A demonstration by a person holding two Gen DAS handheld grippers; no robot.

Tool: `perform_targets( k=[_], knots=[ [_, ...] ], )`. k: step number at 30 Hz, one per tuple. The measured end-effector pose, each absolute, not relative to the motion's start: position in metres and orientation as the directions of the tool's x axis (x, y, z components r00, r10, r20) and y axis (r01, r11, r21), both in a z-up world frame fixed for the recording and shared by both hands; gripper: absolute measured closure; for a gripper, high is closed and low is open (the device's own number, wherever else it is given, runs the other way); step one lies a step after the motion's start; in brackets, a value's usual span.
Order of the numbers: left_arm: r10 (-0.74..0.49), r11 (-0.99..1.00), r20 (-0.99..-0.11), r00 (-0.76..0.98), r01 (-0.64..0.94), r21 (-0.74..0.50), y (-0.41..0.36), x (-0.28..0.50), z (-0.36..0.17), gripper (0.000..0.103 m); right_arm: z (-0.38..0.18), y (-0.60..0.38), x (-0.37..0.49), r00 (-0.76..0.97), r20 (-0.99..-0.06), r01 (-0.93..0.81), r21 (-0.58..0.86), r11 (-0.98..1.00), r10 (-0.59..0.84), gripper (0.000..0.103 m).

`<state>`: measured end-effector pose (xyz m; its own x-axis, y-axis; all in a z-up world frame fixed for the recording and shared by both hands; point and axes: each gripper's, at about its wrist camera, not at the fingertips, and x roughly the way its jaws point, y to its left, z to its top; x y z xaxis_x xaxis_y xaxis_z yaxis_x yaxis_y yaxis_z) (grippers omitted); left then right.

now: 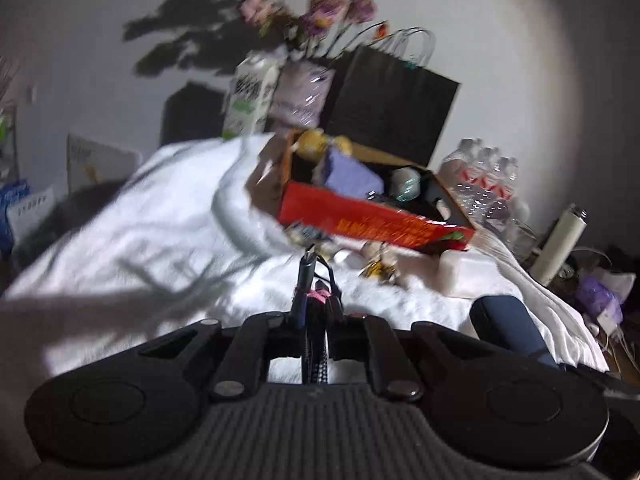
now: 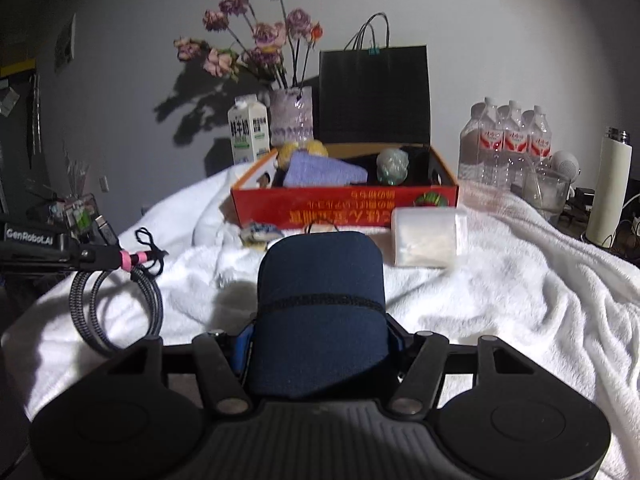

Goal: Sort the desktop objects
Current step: 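Carry the cable with the left tool into the box while the right tool places the navy pouch there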

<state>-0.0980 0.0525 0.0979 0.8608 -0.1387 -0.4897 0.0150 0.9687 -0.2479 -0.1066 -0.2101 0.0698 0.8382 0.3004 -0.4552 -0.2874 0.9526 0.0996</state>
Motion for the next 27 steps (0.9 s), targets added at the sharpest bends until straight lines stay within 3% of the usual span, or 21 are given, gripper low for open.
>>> perform_targets(
  k=[6, 13, 18, 23, 27],
  knots=[
    [-0.199, 0.969, -0.433, 0.879, 0.112, -0.218, 0.049, -0.06, 0.148, 0.093, 0.104, -0.231, -0.075, 0.86, -0.393, -0.289, 0.152, 0.945, 0.326, 0.042],
    [-0.381, 0.901, -0.506, 0.774, 0.189, -0.39, 0.05, 0.072, 0.187, 0.093, 0.148, -0.245, 0.038, 0.863, -0.375, -0.28, 0.204, 0.938, 0.339, 0.042],
    [-0.361, 0.906, -0.583, 0.728, 0.127, -0.403, 0.031, 0.174, 0.176, 0.095, 0.142, -0.222, 0.154, 0.85, -0.48, -0.2, 0.089, 0.976, 0.218, 0.042],
    [-0.271, 0.925, -0.676, 0.686, -0.009, -0.38, 0.041, 0.257, 0.128, 0.095, 0.102, -0.213, 0.242, 0.767, -0.624, -0.131, 0.081, 0.988, 0.152, 0.042],
    [-0.24, 0.95, -0.678, 0.695, 0.025, -0.311, 0.05, 0.282, 0.097, 0.09, 0.072, -0.21, 0.271, 0.711, -0.687, -0.117, 0.094, 0.989, 0.15, 0.042]
  ],
)
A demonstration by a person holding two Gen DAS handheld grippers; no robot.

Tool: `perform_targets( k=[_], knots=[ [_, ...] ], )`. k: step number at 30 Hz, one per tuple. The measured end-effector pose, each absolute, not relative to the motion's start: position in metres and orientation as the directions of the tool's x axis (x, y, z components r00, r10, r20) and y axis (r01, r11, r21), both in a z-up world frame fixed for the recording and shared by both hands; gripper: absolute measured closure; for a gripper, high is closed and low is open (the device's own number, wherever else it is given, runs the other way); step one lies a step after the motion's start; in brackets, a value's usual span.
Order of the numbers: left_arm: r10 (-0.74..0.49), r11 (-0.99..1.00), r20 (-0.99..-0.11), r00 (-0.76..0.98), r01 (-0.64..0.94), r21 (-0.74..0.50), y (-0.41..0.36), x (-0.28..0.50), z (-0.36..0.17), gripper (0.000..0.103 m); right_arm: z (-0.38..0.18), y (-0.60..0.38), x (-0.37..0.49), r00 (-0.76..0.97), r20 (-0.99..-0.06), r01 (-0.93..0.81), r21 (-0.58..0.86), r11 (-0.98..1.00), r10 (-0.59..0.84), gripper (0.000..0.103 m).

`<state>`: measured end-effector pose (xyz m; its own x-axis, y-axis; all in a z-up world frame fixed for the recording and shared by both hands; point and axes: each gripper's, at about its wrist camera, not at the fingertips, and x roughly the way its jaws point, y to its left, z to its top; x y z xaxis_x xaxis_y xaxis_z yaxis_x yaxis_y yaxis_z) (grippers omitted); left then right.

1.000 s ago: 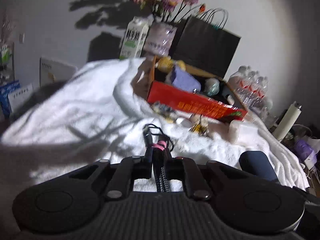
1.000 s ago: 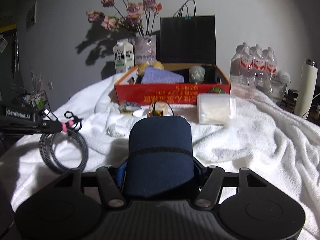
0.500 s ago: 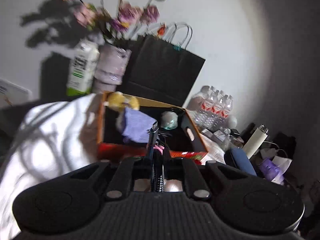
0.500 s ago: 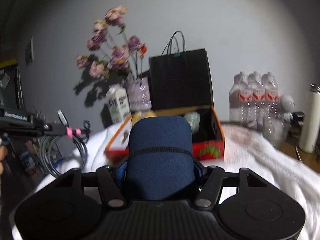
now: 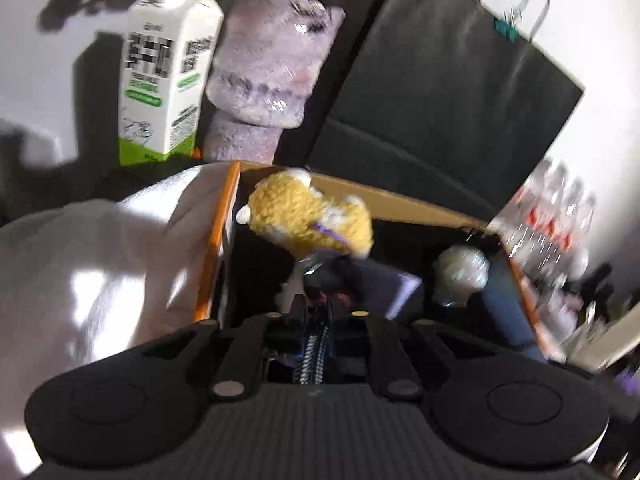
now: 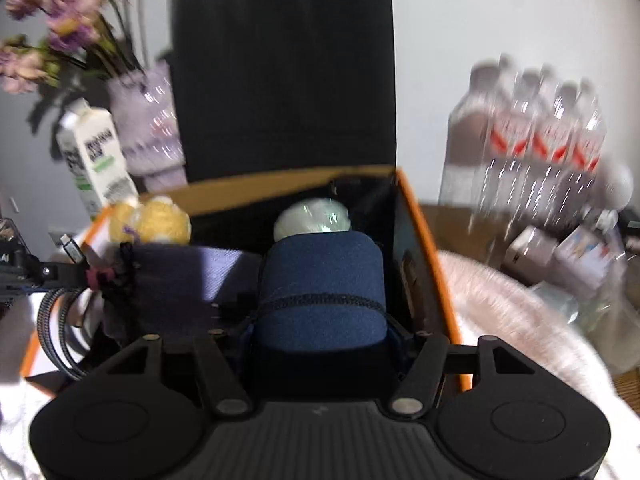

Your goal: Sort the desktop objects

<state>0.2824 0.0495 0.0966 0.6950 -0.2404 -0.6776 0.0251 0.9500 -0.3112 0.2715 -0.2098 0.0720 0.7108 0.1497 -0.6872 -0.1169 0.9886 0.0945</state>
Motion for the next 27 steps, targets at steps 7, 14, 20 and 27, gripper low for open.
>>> perform_targets(
  k=[7, 14, 20, 27],
  knots=[
    [0.025, 0.995, -0.71, 0.704, 0.048, 0.082, 0.025, 0.285, 0.075, 0.083, 0.059, -0.201, 0.288, 0.629, -0.76, -0.117, 0.114, 0.987, 0.162, 0.036],
    [-0.099, 0.99, -0.693, 0.714, 0.004, -0.138, 0.052, 0.261, 0.109, 0.061, 0.102, -0.224, 0.26, 0.689, -0.678, -0.167, 0.196, 0.966, 0.256, 0.02],
    [-0.121, 0.991, -0.674, 0.729, 0.051, -0.123, 0.042, 0.209, 0.142, 0.057, 0.138, -0.232, 0.225, 0.728, -0.636, -0.174, 0.189, 0.966, 0.255, 0.02],
    [-0.103, 0.993, -0.536, 0.838, 0.117, -0.008, 0.034, 0.07, 0.144, 0.037, 0.139, -0.231, 0.125, 0.771, -0.547, -0.264, 0.191, 0.946, 0.325, 0.015]
  ],
)
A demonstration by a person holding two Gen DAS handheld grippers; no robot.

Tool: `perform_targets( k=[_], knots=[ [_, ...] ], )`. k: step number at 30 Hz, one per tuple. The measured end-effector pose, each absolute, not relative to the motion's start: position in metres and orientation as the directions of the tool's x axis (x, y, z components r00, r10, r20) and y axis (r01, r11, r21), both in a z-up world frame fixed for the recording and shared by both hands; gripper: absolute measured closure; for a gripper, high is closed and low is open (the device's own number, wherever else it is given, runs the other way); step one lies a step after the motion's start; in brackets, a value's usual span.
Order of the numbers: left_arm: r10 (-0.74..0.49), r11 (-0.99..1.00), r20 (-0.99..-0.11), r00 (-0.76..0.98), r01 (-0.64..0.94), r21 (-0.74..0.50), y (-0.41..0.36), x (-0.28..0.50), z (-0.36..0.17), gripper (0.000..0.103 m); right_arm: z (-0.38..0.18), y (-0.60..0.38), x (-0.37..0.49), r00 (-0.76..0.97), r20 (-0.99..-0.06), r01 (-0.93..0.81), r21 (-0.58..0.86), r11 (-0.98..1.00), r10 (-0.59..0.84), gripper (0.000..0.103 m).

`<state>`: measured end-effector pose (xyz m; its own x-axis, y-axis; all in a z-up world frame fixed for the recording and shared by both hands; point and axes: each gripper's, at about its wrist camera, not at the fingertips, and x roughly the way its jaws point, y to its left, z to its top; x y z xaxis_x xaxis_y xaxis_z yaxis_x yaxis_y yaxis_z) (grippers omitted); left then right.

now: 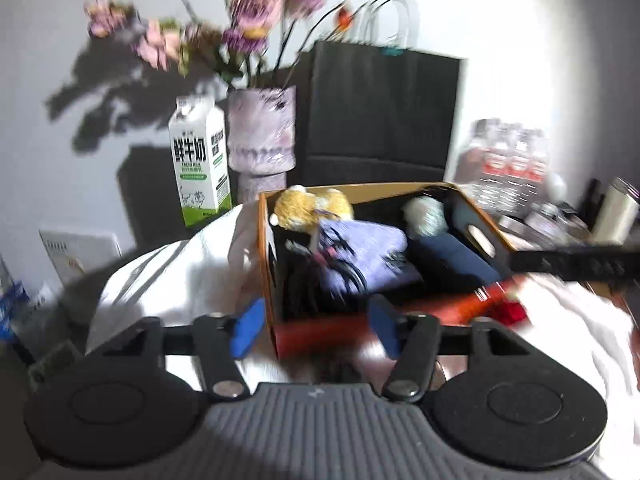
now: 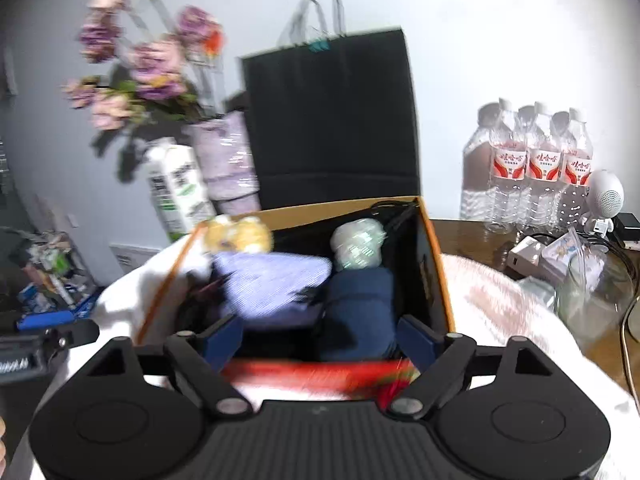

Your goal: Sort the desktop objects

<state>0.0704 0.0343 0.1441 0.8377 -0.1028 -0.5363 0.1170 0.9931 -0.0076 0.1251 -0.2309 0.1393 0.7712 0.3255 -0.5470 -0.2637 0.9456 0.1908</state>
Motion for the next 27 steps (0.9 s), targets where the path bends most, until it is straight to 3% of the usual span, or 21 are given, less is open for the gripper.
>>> perform_targets(
  k=[6, 12, 20, 27],
  knots=[
    [-0.098, 0.995, -0.489, 0.867, 0.072, -0.071, 0.04, -0.039, 0.116, 0.037, 0.1, -0.224, 0.028, 0.799, -0.506, -0.295, 0.142, 0.945, 0.325, 0.01],
    [-0.164, 0.981, -0.575, 0.802, 0.073, -0.18, 0.045, -0.087, 0.082, 0.038, 0.058, -0.213, -0.055, 0.813, -0.514, -0.247, 0.124, 0.961, 0.275, 0.01],
    [-0.158, 0.987, -0.612, 0.775, 0.114, -0.11, 0.025, -0.127, 0.048, 0.037, 0.025, -0.21, -0.124, 0.81, -0.543, -0.232, 0.049, 0.971, 0.221, 0.01],
    [-0.136, 0.99, -0.598, 0.79, 0.133, -0.048, 0.01, -0.125, 0.037, 0.037, 0.03, -0.205, -0.127, 0.815, -0.523, -0.25, 0.072, 0.966, 0.25, 0.01]
  ],
)
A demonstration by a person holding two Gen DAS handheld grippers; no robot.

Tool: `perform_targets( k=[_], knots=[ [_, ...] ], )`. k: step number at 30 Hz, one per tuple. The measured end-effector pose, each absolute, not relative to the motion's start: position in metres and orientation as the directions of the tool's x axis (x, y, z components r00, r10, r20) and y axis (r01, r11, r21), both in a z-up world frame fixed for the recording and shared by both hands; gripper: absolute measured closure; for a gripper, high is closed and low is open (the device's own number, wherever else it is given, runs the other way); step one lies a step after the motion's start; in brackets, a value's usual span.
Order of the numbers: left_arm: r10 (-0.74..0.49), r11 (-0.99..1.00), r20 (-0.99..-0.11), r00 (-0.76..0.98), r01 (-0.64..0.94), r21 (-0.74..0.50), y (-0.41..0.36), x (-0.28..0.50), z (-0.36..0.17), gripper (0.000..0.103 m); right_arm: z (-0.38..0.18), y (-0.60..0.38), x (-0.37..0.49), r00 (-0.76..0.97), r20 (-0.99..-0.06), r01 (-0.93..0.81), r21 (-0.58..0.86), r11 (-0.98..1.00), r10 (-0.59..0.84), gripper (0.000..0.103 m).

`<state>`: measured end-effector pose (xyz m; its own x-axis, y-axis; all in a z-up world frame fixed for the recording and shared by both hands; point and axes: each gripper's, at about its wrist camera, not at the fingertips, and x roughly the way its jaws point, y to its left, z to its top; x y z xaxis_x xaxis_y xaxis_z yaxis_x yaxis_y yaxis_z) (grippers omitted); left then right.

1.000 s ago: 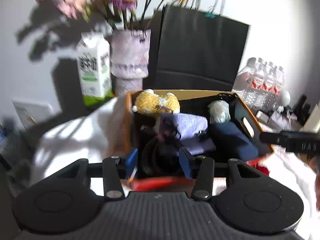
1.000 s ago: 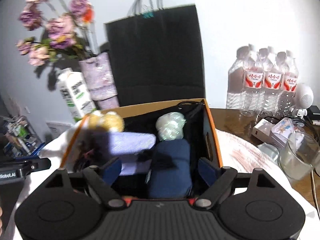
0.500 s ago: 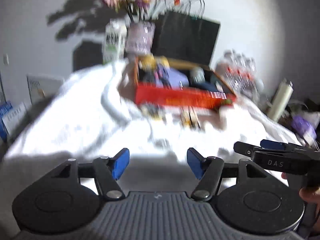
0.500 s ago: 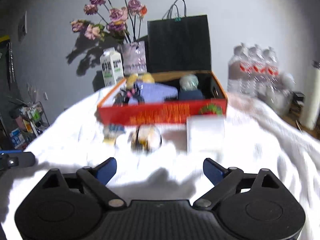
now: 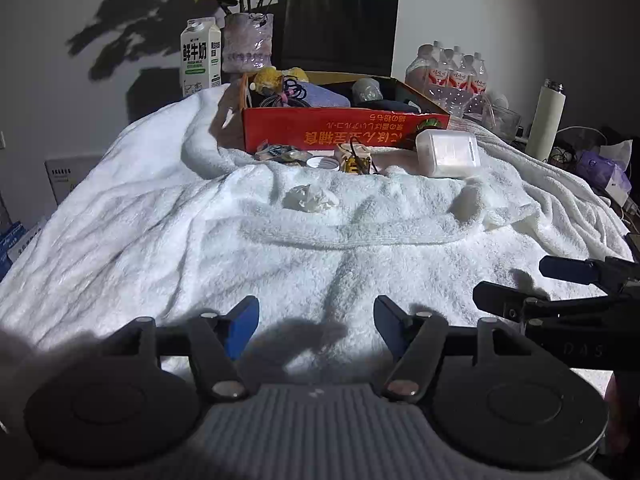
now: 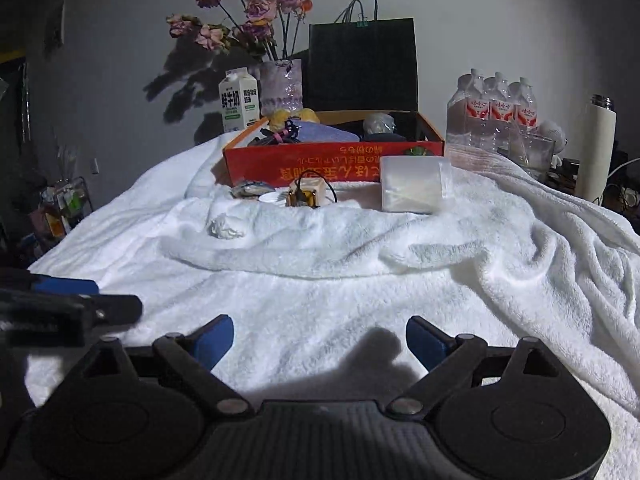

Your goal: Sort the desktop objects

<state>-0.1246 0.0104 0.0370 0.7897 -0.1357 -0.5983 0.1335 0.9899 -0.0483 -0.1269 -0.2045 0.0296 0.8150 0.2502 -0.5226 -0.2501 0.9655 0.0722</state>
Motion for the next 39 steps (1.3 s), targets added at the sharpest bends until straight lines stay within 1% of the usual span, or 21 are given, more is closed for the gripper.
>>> perform_targets(
  k=[2, 5, 7, 8, 9, 10, 11, 13, 14, 15, 16, 18, 23, 26, 28, 29, 31, 35, 39],
  knots=[
    [-0.131, 0.99, -0.595, 0.793, 0.131, -0.042, 0.008, -0.119, 0.036, 0.038, 0.03, -0.204, -0.123, 0.816, -0.52, -0.25, 0.076, 0.965, 0.253, 0.011],
    [-0.122, 0.991, -0.553, 0.824, 0.129, -0.026, 0.004, -0.104, 0.043, 0.039, 0.036, -0.203, -0.114, 0.822, -0.497, -0.273, 0.087, 0.958, 0.279, 0.016],
    [-0.114, 0.992, -0.526, 0.843, 0.125, -0.013, 0.002, -0.085, 0.047, 0.043, 0.044, -0.202, -0.103, 0.832, -0.475, -0.282, 0.084, 0.956, 0.287, 0.026],
    [-0.111, 0.992, -0.531, 0.84, 0.122, -0.015, 0.003, -0.073, 0.048, 0.049, 0.049, -0.201, -0.097, 0.839, -0.46, -0.288, 0.076, 0.955, 0.29, 0.03],
    [-0.12, 0.992, -0.539, 0.834, 0.123, -0.03, 0.004, -0.06, 0.048, 0.055, 0.055, -0.199, -0.092, 0.847, -0.443, -0.295, 0.069, 0.953, 0.295, 0.039],
    [-0.131, 0.991, -0.545, 0.828, 0.121, -0.055, 0.005, -0.048, 0.047, 0.058, 0.06, -0.198, -0.085, 0.852, -0.427, -0.303, 0.066, 0.951, 0.302, 0.045],
    [-0.144, 0.99, -0.548, 0.824, 0.121, -0.079, 0.006, -0.038, 0.046, 0.061, 0.064, -0.197, -0.078, 0.855, -0.415, -0.311, 0.065, 0.948, 0.309, 0.047],
    [-0.172, 0.985, -0.554, 0.814, 0.131, -0.114, 0.007, -0.018, 0.044, 0.062, 0.07, -0.193, -0.06, 0.857, -0.405, -0.324, 0.058, 0.944, 0.319, 0.053],
    [-0.165, 0.986, -0.561, 0.811, 0.124, -0.111, 0.006, -0.009, 0.042, 0.062, 0.071, -0.19, -0.049, 0.856, -0.408, -0.327, 0.052, 0.944, 0.319, 0.054],
    [-0.154, 0.988, -0.565, 0.811, 0.118, -0.1, 0.005, -0.002, 0.041, 0.062, 0.072, -0.187, -0.038, 0.854, -0.412, -0.327, 0.048, 0.944, 0.317, 0.057],
    [-0.148, 0.989, -0.567, 0.81, 0.115, -0.093, 0.005, 0.004, 0.039, 0.062, 0.073, -0.183, -0.027, 0.852, -0.417, -0.327, 0.046, 0.944, 0.316, 0.062],
    [-0.144, 0.99, -0.574, 0.806, 0.113, -0.089, 0.005, 0.013, 0.035, 0.062, 0.071, -0.174, -0.007, 0.841, -0.429, -0.349, 0.037, 0.936, 0.33, 0.068],
    [-0.175, 0.983, -0.592, 0.787, 0.11, -0.145, 0.012, 0.025, 0.024, 0.061, 0.052, -0.146, 0.04, 0.799, -0.494, -0.387, 0.015, 0.922, 0.343, 0.076],
    [-0.204, 0.976, -0.596, 0.777, 0.117, -0.182, 0.017, 0.028, 0.018, 0.07, 0.04, -0.137, 0.06, 0.779, -0.529, -0.384, 0.024, 0.923, 0.338, 0.081],
    [-0.222, 0.971, -0.588, 0.778, 0.117, -0.211, 0.021, 0.027, 0.018, 0.077, 0.033, -0.135, 0.068, 0.767, -0.553, -0.371, 0.033, 0.928, 0.326, 0.084],
    [-0.238, 0.965, -0.583, 0.776, 0.124, -0.23, 0.022, 0.027, 0.018, 0.085, 0.03, -0.134, 0.071, 0.762, -0.56, -0.367, 0.04, 0.929, 0.325, 0.086],
    [-0.255, 0.958, -0.577, 0.776, 0.12, -0.261, 0.024, 0.026, 0.018, 0.087, 0.026, -0.133, 0.074, 0.763, -0.563, -0.359, 0.039, 0.932, 0.318, 0.092],
    [-0.235, 0.964, -0.572, 0.786, 0.112, -0.242, 0.021, 0.021, 0.023, 0.092, 0.029, -0.136, 0.068, 0.778, -0.554, -0.339, 0.026, 0.941, 0.296, 0.095],
    [-0.213, 0.968, -0.537, 0.816, 0.104, -0.227, 0.024, 0.003, 0.039, 0.092, 0.05, -0.148, 0.039, 0.818, -0.485, -0.335, 0.037, 0.941, 0.31, 0.095]
  ],
)
